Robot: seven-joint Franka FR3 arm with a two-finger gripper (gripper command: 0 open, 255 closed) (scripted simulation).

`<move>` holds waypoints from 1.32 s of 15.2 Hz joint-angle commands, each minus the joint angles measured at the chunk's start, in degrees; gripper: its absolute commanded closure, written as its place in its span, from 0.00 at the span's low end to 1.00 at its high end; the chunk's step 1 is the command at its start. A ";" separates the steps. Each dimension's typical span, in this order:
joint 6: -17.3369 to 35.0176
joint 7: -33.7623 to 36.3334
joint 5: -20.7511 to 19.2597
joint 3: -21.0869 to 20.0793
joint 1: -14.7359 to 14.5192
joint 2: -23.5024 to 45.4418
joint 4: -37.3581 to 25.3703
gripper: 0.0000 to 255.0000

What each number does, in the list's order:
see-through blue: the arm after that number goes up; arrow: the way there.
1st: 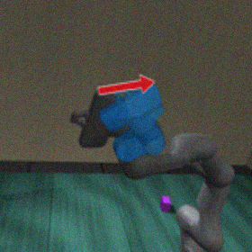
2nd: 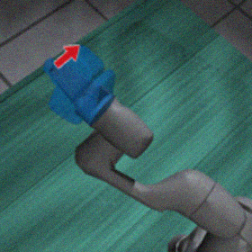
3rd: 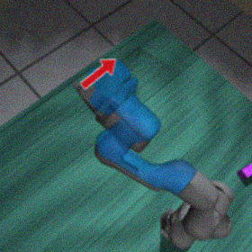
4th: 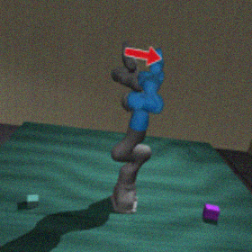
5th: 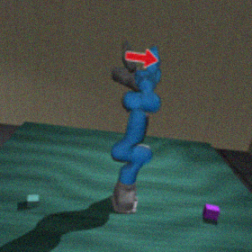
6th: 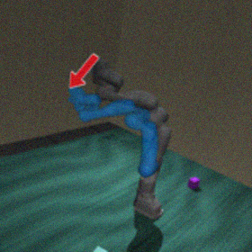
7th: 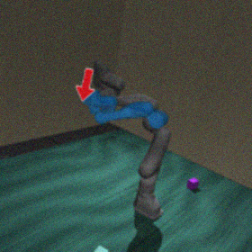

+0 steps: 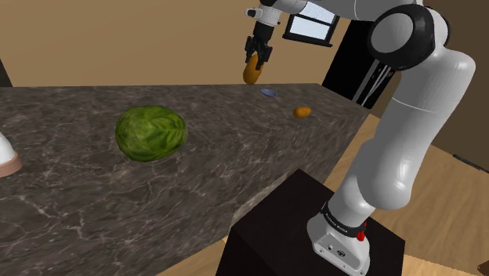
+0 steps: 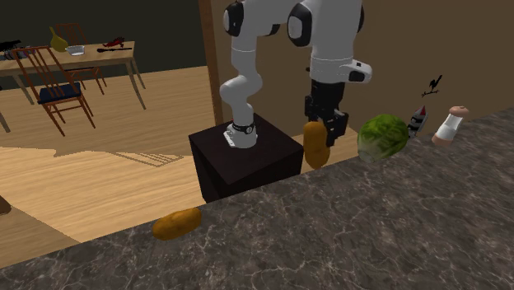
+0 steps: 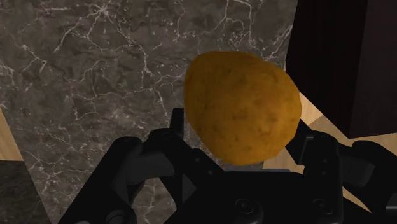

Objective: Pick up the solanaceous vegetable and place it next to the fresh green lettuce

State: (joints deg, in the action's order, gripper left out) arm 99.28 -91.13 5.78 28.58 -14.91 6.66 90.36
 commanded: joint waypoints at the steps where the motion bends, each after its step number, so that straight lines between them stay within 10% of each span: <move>1: 0.00 2.94 -0.74 -1.12 -1.67 -0.99 0.68 1.00; 20: 3.58 23.29 -2.65 -10.15 -12.93 -0.47 2.80 1.00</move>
State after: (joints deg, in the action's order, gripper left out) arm 102.13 -67.94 3.15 18.47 -27.77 6.26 92.40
